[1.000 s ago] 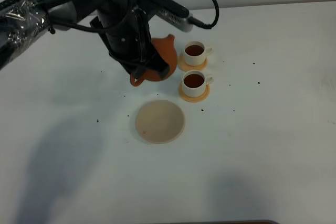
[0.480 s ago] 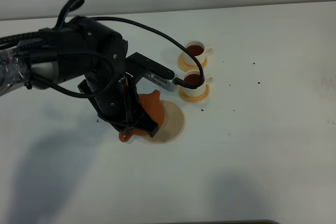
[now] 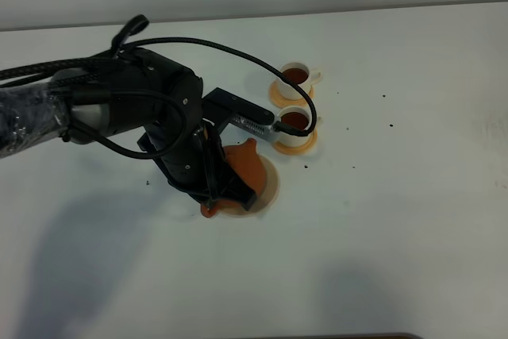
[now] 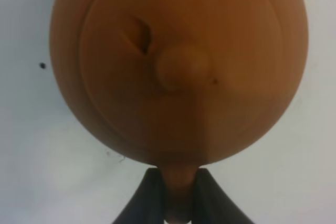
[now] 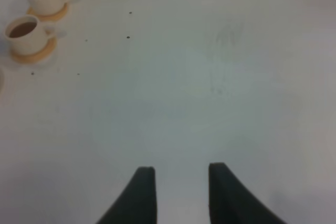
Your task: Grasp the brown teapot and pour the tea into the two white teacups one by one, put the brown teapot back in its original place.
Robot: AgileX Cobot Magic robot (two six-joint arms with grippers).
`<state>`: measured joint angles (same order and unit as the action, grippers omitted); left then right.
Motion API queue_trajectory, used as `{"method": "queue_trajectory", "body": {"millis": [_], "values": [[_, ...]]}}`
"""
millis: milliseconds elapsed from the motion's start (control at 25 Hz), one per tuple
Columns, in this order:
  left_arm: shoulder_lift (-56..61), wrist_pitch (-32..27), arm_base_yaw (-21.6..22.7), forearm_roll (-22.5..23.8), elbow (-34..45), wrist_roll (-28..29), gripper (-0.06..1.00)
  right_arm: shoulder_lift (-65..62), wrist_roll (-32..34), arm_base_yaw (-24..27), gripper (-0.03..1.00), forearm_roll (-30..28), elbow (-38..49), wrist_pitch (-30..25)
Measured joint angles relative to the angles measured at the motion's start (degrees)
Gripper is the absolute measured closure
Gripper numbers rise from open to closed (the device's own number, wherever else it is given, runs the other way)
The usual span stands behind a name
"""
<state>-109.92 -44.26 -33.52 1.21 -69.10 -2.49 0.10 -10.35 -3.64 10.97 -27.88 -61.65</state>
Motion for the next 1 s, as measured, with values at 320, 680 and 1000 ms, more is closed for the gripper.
{"method": "queue_trajectory", "body": {"millis": [320, 680, 1000], "values": [[-0.46, 2.63, -0.37, -0.38, 0.0, 0.0, 0.83, 0.0, 0.0, 0.0, 0.73, 0.0, 0.0, 0.0], [-0.46, 0.93, -0.37, -0.43, 0.0, 0.0, 0.83, 0.0, 0.0, 0.0, 0.73, 0.0, 0.0, 0.0], [-0.46, 1.44, -0.37, -0.43, 0.0, -0.05, 0.74, 0.0, 0.0, 0.0, 0.73, 0.0, 0.0, 0.0]]}}
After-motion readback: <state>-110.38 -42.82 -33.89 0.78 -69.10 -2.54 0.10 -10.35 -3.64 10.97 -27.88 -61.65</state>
